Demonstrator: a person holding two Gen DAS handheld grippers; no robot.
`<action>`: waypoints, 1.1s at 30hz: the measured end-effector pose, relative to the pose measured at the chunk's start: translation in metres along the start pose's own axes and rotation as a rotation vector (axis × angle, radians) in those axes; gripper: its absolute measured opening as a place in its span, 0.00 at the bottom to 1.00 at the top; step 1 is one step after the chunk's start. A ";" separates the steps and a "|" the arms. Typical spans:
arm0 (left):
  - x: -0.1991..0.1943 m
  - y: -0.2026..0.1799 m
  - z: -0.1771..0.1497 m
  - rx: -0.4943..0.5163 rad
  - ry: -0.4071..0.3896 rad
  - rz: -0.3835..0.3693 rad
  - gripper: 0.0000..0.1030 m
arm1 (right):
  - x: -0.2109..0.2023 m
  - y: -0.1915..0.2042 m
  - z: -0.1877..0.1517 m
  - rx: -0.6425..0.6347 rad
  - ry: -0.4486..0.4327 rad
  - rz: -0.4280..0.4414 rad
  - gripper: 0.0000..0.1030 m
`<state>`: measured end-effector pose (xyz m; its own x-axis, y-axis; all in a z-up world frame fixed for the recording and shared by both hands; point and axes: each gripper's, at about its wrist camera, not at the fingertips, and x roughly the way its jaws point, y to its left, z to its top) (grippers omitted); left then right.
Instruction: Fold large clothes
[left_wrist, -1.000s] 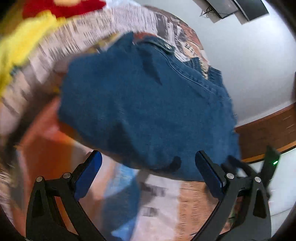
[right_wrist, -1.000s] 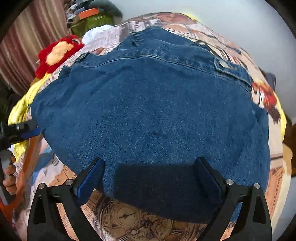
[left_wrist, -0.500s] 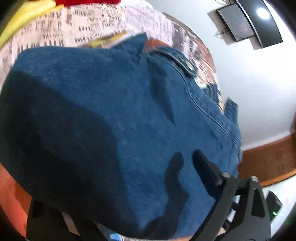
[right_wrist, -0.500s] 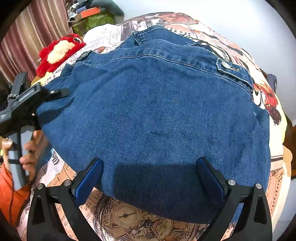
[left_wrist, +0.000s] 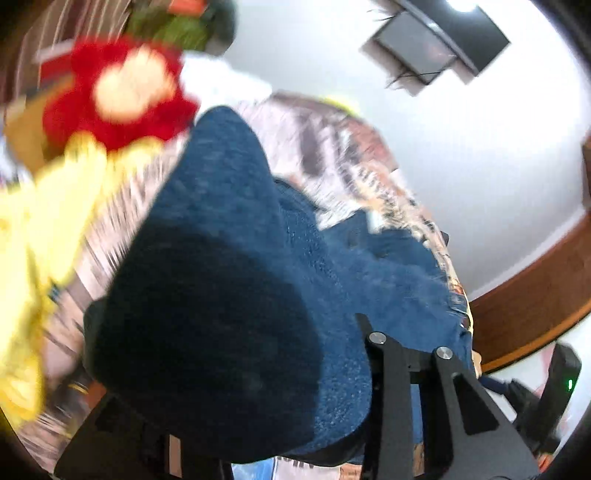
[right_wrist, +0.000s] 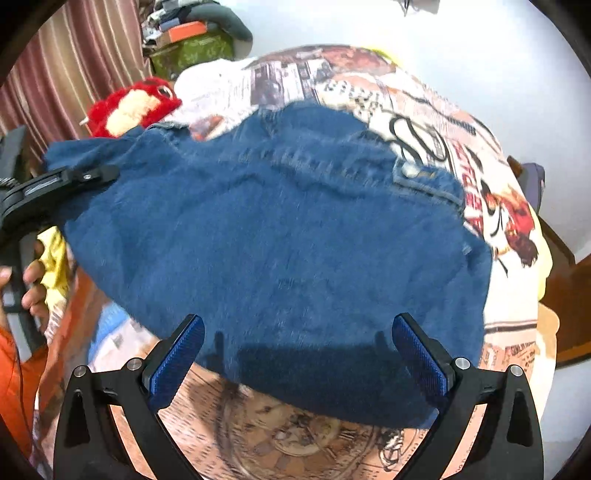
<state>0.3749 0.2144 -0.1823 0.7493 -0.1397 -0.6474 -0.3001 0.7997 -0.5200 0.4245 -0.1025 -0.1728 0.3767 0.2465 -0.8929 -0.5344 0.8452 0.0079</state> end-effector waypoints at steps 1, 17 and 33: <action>-0.010 -0.005 0.002 0.021 -0.019 0.002 0.36 | -0.002 0.003 0.004 -0.001 -0.007 0.008 0.98; -0.018 -0.028 -0.007 0.164 0.001 0.146 0.35 | 0.091 0.109 0.019 -0.168 0.136 0.130 0.99; 0.003 -0.191 -0.010 0.497 -0.118 0.082 0.30 | -0.028 -0.028 -0.031 -0.024 -0.051 0.009 0.99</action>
<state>0.4286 0.0555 -0.0910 0.8049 -0.0208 -0.5930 -0.0659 0.9901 -0.1243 0.4060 -0.1478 -0.1621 0.4092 0.2785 -0.8689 -0.5559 0.8312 0.0046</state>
